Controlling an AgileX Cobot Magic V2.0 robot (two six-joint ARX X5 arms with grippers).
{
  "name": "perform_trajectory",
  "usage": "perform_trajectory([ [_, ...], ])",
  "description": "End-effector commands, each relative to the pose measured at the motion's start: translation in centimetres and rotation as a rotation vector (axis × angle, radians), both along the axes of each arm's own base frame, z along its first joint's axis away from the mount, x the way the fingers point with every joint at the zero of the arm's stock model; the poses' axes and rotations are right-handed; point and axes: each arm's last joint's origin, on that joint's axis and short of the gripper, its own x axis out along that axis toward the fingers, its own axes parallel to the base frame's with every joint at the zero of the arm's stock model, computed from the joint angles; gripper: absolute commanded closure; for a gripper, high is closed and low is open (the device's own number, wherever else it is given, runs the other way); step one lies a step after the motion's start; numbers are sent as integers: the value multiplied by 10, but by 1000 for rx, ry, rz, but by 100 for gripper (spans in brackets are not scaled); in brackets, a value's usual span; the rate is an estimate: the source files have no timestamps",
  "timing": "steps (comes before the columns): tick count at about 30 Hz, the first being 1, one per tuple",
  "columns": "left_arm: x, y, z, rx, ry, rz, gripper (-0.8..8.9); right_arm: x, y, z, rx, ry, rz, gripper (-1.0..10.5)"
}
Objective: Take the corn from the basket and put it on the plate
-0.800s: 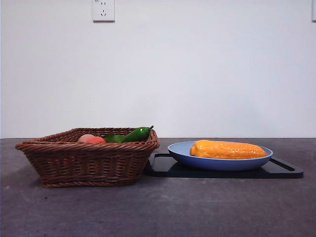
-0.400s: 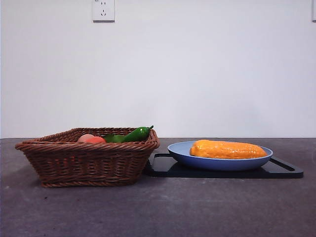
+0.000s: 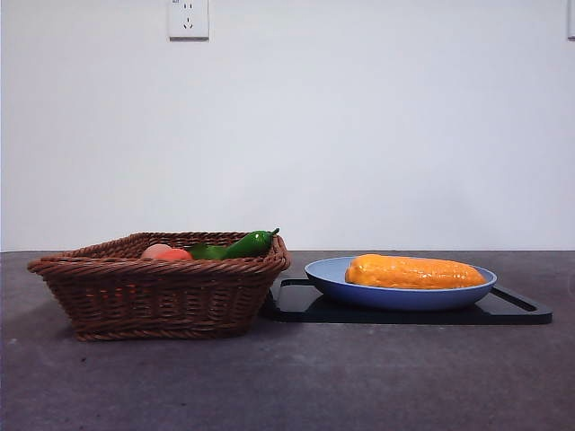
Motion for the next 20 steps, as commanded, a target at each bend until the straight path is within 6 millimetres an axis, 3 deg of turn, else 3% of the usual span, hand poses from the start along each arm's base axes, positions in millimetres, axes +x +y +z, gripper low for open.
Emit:
perform_trajectory([
  [1, 1, 1, -10, -9, 37, 6, 806, 2, 2, 2, 0, -14, 5, 945],
  [12, 1, 1, -10, -10, 37, 6, 806, 3, 1, 3, -32, -50, 8, 945],
  [20, 1, 1, -10, -9, 37, 6, 806, -1, -17, 14, -99, -189, -164, 945],
])
